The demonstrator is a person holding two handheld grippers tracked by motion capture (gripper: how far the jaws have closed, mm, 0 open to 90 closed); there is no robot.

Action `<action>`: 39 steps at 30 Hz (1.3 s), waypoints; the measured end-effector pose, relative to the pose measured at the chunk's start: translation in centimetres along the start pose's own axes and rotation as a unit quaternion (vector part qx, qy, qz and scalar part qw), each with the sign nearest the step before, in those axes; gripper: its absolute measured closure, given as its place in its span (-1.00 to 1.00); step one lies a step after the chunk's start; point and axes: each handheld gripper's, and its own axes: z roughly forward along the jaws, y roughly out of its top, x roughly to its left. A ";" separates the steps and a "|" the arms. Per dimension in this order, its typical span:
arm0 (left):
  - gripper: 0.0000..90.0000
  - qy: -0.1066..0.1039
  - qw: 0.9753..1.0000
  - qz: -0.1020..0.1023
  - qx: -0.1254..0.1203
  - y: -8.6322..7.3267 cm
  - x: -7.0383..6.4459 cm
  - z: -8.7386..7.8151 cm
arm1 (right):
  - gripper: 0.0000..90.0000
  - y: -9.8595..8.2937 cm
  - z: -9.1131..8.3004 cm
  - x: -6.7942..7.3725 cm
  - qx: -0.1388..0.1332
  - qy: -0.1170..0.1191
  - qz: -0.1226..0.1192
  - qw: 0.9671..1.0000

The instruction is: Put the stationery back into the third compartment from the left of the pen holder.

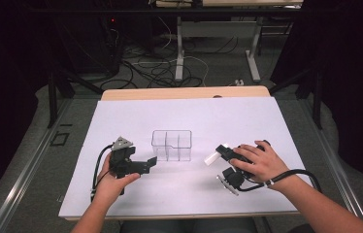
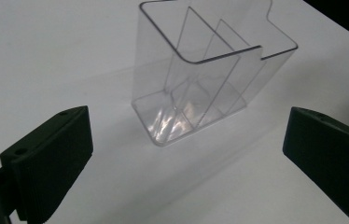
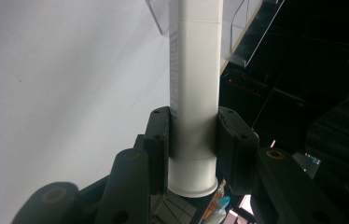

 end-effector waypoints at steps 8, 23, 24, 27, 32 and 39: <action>-0.85 -0.027 0.999 0.026 0.004 0.6 -2.0 0.1 | 0.49 1.3 0.5 -0.7 -0.016 -0.008 -0.031 0.999; -0.56 -0.063 0.997 0.049 0.026 1.5 -4.8 0.9 | 0.49 4.0 1.3 -1.4 -0.035 -0.013 -0.066 0.997; -0.54 -0.065 0.996 0.053 0.027 1.6 -5.1 1.0 | 0.49 4.0 1.4 -1.4 -0.039 -0.016 -0.070 0.997; -0.48 -0.066 0.995 0.061 0.036 1.8 -5.9 1.2 | 0.49 4.2 1.4 -1.3 -0.035 -0.016 -0.069 0.997; -0.43 -0.078 0.992 0.084 0.058 2.1 -7.1 2.1 | 0.49 4.7 1.3 -1.2 -0.021 -0.010 -0.082 0.996; -0.34 -0.093 0.987 0.093 0.093 2.4 -8.4 3.4 | 0.49 4.9 1.7 -0.7 -0.047 -0.018 -0.088 0.995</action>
